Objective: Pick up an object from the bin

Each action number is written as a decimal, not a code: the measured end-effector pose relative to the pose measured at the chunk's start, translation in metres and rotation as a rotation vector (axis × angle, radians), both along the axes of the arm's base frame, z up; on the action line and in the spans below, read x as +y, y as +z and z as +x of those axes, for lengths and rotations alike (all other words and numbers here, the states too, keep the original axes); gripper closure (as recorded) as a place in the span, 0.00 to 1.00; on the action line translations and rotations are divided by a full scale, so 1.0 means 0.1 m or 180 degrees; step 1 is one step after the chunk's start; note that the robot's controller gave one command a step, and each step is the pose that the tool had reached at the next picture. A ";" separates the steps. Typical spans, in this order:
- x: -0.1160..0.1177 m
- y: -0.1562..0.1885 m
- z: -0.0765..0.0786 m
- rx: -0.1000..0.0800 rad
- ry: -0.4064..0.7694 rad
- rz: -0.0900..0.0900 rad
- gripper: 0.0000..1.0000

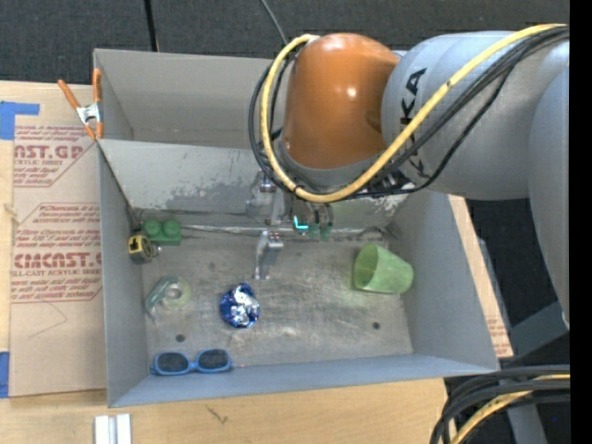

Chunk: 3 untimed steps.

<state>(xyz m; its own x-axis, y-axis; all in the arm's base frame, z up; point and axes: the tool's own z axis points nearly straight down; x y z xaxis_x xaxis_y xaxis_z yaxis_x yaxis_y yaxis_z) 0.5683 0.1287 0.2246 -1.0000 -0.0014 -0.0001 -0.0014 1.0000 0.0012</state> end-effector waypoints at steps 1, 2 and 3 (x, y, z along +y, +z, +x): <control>-0.11 -1.37 -0.19 0.0029 -0.0374 -0.0006 0.00; -0.11 -1.32 -0.17 0.0015 -0.0367 -0.0002 1.00; 0.08 -0.18 -0.36 -0.0024 -0.0248 0.0008 1.00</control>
Offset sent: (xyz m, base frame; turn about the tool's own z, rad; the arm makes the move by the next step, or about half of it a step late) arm -0.0172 -0.0115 -0.1333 0.1164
